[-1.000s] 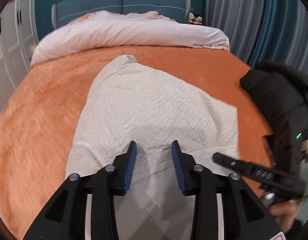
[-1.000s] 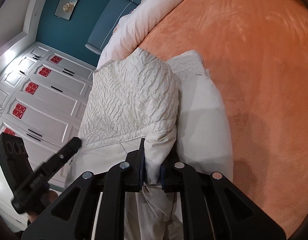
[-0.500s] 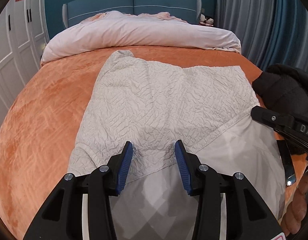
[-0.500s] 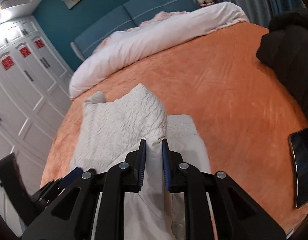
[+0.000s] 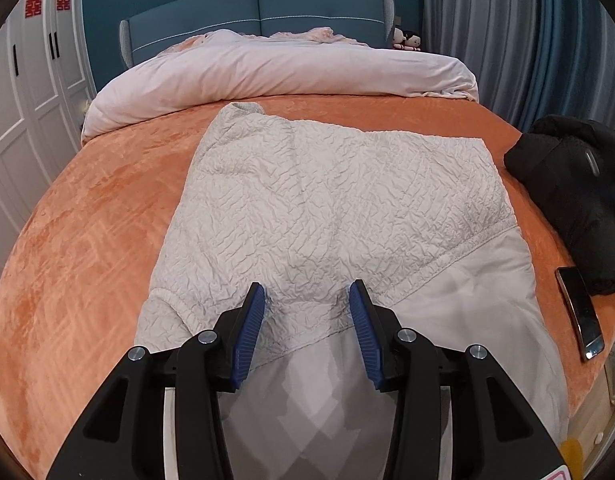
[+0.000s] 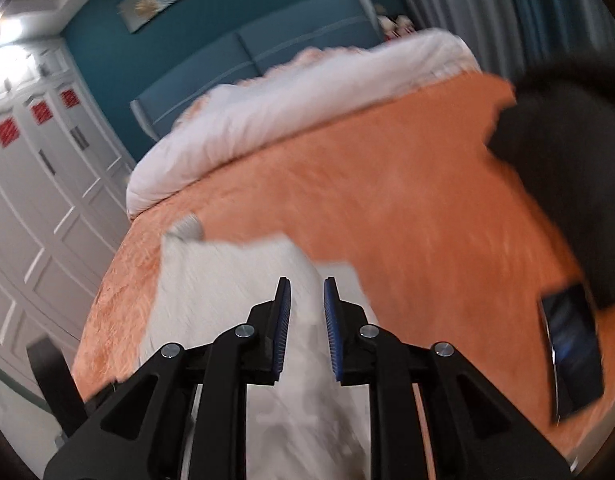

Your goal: Fold large clothes

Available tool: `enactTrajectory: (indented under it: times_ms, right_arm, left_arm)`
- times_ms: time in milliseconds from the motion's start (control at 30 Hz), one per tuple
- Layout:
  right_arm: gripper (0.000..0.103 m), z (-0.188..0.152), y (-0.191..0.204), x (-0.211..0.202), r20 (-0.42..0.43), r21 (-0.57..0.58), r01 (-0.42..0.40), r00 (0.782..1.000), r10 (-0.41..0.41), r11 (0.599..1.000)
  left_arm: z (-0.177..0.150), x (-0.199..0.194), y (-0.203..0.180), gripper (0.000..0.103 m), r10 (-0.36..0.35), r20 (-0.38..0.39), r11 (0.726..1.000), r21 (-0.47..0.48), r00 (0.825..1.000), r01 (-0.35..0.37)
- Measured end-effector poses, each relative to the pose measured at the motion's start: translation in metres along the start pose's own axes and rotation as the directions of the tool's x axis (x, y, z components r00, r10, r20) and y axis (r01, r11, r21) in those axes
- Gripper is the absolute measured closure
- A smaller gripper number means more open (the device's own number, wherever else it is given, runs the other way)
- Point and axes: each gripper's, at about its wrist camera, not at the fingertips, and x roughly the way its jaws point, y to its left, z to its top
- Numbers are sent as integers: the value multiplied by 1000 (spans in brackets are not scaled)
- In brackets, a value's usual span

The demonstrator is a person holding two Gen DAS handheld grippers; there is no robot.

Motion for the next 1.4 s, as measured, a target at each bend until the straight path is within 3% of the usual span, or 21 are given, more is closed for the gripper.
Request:
enactTrajectory:
  times_ms: [167,300,400,467,567,667,733,967,1400]
  right_arm:
    - [86,17,29,56,-40,-91,19,999,-23,996]
    - [87,-5,21,111,-123,-97,77,989,-88,992]
    - [88,-31,2,134,-161,-60,70,984,-79,996]
    - [88,-40,-8,134,-148,-19,50,988,-52,999]
    - [88,-46,-14,135,-141,21,27,990,-24,999]
    - [88,-52,-16,138,-132,29,21,991,-17,999]
    - [88,-55,-20,141,-128,37,12,992,-7,999]
    - [88,-65,-29,149,-106,63,-24,994,30,998]
    - [88,-75,-35,160,-86,82,-35,995,42,996]
  left_arm:
    - [0,0,-1,61,-1,0,1000,0,1000,1]
    - [0,0,1,61,-15,1,1000,-3,1000,15]
    - [11,-10,8,60,-69,2,997,-42,998,69]
    - [25,-16,15,59,-80,36,993,-84,996,83]
    - [53,-8,24,53,-40,67,993,-106,997,47]
    - [65,29,28,53,-9,-16,994,-112,1000,7]
    - [60,53,30,52,3,-81,992,-125,997,-14]
    - [38,67,9,41,108,-9,994,-33,994,-108]
    - [26,94,13,37,136,26,990,-35,990,-135]
